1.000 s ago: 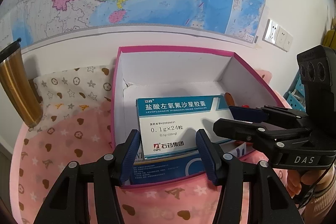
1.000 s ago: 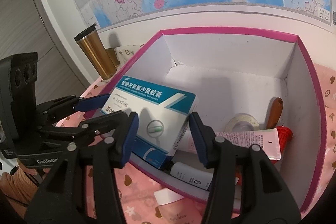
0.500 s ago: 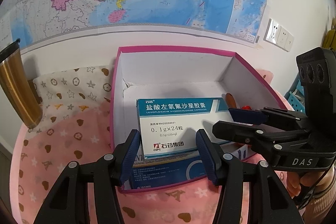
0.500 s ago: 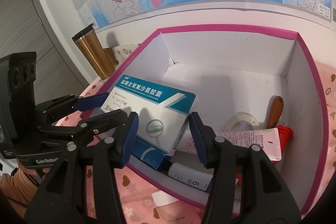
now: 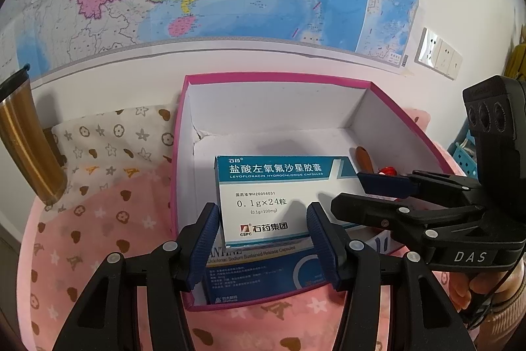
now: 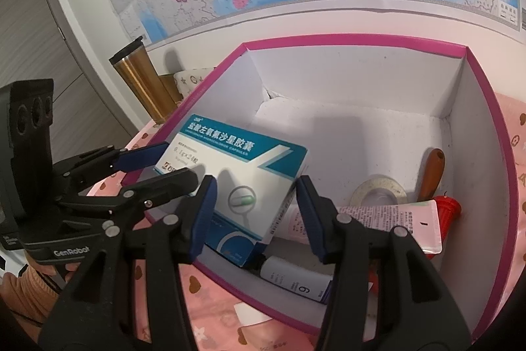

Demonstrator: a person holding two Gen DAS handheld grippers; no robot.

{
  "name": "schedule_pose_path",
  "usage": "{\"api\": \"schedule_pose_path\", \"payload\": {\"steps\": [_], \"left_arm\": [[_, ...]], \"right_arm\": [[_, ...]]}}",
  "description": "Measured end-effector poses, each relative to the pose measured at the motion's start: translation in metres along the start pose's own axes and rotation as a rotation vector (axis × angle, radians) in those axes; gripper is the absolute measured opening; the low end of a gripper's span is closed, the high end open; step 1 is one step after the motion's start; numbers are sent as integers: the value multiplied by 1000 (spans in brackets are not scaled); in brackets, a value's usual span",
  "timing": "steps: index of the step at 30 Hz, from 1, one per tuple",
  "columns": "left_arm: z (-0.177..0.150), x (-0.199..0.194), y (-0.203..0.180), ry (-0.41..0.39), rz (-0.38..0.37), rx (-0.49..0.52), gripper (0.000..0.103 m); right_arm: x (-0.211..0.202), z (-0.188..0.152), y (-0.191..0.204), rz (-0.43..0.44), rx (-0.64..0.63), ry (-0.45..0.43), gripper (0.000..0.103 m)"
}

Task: Organize rigid objects
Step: 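Open the left gripper to release the medicine box inside the box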

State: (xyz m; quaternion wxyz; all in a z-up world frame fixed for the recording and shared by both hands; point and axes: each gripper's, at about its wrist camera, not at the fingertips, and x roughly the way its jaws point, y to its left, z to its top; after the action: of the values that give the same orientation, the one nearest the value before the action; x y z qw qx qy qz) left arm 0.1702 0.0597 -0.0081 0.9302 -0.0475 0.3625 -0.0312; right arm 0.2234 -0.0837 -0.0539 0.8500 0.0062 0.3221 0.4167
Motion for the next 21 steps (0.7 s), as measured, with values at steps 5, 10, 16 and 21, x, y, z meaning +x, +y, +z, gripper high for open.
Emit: {"api": "schedule_pose_path", "payload": {"steps": [5,10,16,21], "left_arm": [[1,1,0,0,1,3,55],[3,3,-1,2,15,12,56],[2,3,-4,-2,51,23,57],[0,1,-4,-6,61,17,57]], "right_arm": [[2,-1,-1,1,5,11,53],[5,-2,-2,-1,10,18,53],[13,-2,-3,-8,12,44,53],[18,-2,-3,-13,12,54,53]]}}
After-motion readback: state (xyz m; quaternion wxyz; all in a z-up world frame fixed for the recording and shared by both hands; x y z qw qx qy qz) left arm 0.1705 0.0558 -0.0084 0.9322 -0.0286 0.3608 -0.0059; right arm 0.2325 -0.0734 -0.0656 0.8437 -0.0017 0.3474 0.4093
